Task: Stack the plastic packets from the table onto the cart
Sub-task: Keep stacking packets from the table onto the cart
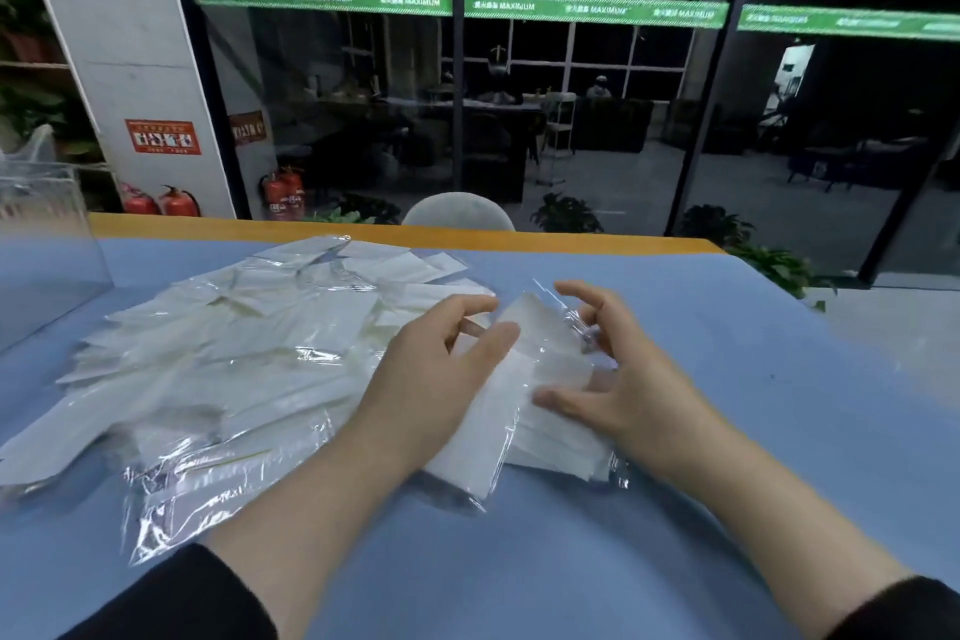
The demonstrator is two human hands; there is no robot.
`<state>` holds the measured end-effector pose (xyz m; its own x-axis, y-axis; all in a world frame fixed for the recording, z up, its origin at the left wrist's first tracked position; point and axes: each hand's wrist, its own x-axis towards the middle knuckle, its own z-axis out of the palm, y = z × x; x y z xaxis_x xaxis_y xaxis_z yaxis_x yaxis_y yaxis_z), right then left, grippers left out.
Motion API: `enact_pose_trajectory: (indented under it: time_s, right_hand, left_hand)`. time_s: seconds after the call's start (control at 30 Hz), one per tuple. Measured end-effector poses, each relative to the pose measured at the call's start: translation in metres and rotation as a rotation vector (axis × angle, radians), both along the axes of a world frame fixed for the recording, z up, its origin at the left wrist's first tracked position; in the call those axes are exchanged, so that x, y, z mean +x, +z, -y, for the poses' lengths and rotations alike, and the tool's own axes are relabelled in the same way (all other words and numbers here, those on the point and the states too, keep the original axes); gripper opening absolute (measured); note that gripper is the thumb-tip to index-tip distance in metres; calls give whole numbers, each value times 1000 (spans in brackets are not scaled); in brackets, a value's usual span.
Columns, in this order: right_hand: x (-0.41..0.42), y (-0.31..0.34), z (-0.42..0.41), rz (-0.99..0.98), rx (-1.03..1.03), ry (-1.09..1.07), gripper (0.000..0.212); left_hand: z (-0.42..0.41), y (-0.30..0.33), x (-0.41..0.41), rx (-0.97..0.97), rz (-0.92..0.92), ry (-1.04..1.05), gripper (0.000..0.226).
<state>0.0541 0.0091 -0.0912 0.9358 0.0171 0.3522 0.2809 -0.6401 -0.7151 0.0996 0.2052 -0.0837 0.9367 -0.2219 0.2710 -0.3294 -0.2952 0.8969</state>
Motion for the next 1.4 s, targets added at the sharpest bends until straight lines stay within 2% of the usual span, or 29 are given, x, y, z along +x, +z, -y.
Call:
enact_pose_trajectory:
  time_s: [0.1, 0.17, 0.3, 0.37, 0.47, 0.57, 0.63, 0.83, 0.97, 1.03, 1.1, 1.17, 1.2, 1.3, 1.4]
  right_hand:
    - [3, -1, -4, 2, -20, 38, 91]
    - [3, -2, -3, -46, -47, 22, 92]
    - [-1, 2, 5, -229, -49, 35, 75]
    - [-3, 3, 8, -250, 114, 20, 70]
    - [-5, 4, 5, -317, 469, 19, 65]
    - [-9, 5, -8, -370, 581, 76, 30]
    - [-12, 5, -18, -350, 601, 78, 22]
    - [-20, 7, -40, -310, 506, 150, 27]
    - [-16, 10, -36, -110, 397, -13, 16]
    - [-17, 16, -26, 17, 262, -48, 11]
    - [-19, 19, -16, 49, 117, -43, 4]
    - [-16, 14, -11, -2, -8, -36, 8]
    - [-14, 10, -11, -38, -52, -34, 12]
    - [-9, 1, -12, -81, -53, -8, 22]
    - [-10, -3, -9, -86, -49, 5, 29]
  left_hand:
    - [4, -6, 1, 69, 9, -6, 44]
    - [5, -7, 1, 142, 19, -34, 43]
    - [5, -12, 5, 148, 38, -37, 35]
    - [6, -12, 6, 90, 74, 8, 32]
    - [5, -12, 5, -60, 124, 69, 28]
    - [6, -10, 3, -177, 163, 125, 21]
    - [6, -8, 2, -251, 160, 187, 16]
    - [8, -7, -1, -466, 124, 317, 10]
    - [12, -3, -5, -493, 128, 284, 13]
    - [11, 1, -5, -518, 207, 273, 22]
    - [7, 1, -6, -542, 315, 219, 40]
    - [6, 1, -11, -447, 366, 126, 57]
    - [7, 1, -14, -364, 336, 81, 57]
    - [12, -1, -13, -179, 198, 95, 37]
    - [9, -6, 0, -178, 120, 191, 35]
